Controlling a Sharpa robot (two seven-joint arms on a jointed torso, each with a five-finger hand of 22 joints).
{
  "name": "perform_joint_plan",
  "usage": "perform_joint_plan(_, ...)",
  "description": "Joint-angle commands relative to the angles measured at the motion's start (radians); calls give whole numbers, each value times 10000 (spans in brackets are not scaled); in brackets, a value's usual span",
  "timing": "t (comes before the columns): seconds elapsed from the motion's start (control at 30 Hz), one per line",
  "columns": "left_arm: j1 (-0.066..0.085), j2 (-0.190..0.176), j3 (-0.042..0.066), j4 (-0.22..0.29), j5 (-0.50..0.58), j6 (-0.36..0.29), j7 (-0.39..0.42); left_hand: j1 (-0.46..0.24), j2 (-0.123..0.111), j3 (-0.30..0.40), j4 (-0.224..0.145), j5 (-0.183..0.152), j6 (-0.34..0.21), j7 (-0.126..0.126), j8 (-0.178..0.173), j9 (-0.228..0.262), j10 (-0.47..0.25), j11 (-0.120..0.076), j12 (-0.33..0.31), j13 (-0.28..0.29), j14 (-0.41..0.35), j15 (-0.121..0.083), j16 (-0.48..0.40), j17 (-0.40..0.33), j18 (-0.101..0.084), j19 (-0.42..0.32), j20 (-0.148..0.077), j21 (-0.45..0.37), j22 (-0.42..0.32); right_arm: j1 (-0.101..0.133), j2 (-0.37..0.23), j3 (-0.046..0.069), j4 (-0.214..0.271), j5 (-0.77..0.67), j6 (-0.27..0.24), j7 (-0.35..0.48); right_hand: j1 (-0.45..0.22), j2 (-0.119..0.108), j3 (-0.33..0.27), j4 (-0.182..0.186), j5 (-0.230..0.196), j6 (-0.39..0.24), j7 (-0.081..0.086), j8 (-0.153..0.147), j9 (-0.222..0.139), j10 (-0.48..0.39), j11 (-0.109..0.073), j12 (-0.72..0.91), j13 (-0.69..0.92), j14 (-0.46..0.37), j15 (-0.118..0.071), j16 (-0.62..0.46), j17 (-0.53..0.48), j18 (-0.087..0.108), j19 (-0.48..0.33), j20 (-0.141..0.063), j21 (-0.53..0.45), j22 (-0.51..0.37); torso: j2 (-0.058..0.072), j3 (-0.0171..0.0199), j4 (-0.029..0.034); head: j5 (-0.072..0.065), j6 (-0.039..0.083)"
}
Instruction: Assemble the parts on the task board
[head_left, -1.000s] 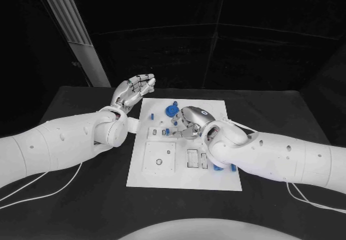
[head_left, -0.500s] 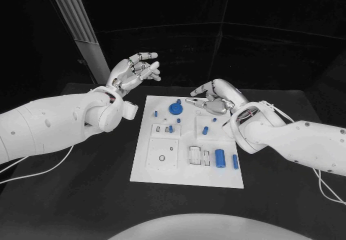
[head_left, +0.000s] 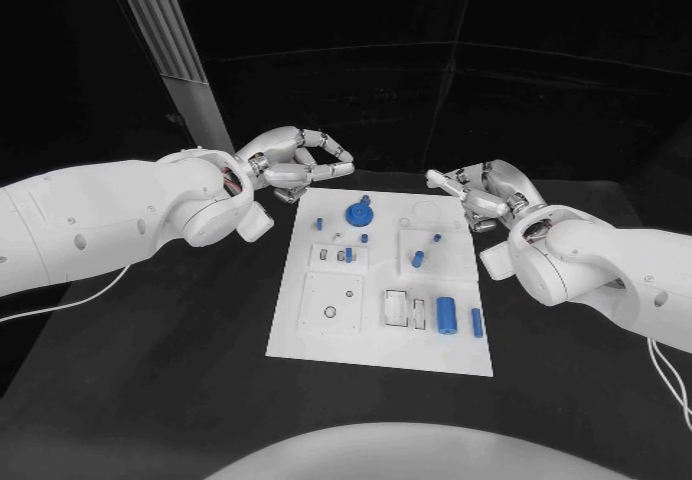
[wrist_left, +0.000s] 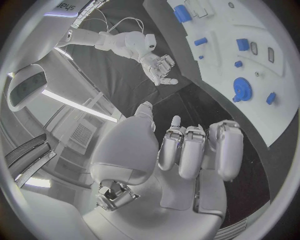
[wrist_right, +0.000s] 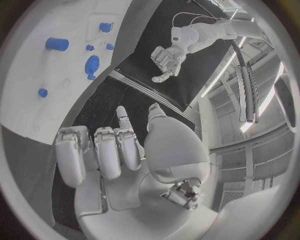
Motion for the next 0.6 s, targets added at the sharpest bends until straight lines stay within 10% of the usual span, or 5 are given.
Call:
perform_joint_plan(0.03, 40, 29, 4, 76, -1543, 1059, -1815, -251, -43, -97, -8, -168, 381, 493, 75, 75, 1073, 12, 24, 2625, 1034, 37, 30, 2628, -254, 1177, 91, 500, 2630, 15, -20, 1, -65, 972, 474, 481, -84, 90, -107, 9, -108, -72, -17, 96, 27, 1041, 97, 25, 2632, 1076, 77, 24, 2633, -74, 1035, 76, 32, 2635, -8, -8, -19, 29, 22)
perform_joint_plan(0.4, -20, 473, 5, -96, -2337, 2776, -4507, -1545, 277, -304, 10, -1174, 1603, 57, 1284, 979, 1073, -401, 24, 2625, 1034, -314, 30, 2628, -254, 1177, -175, 500, 2630, -4, 16, -16, -408, 1015, 650, 397, -8, 327, -330, -13, -438, -123, -36, 325, 75, 1041, 81, 25, 2632, 1076, 63, 24, 2633, -74, 1035, 77, 32, 2635, 14, -16, -18, -59, 52)
perform_joint_plan(0.6, -91, 825, 6, -382, -2420, 3314, -5629, -1782, 406, -403, 1, -1043, 1994, -252, 2051, 1828, 1073, -690, 24, 2625, 1034, -597, 30, 2628, -254, 1177, -438, 500, 2630, -18, 79, -25, -550, 874, 764, 239, 243, 328, -427, -45, -560, -187, -37, 413, 87, 1041, 77, 25, 2632, 1076, 59, 24, 2633, -74, 1035, 71, 32, 2635, 21, -6, -3, -102, 39)
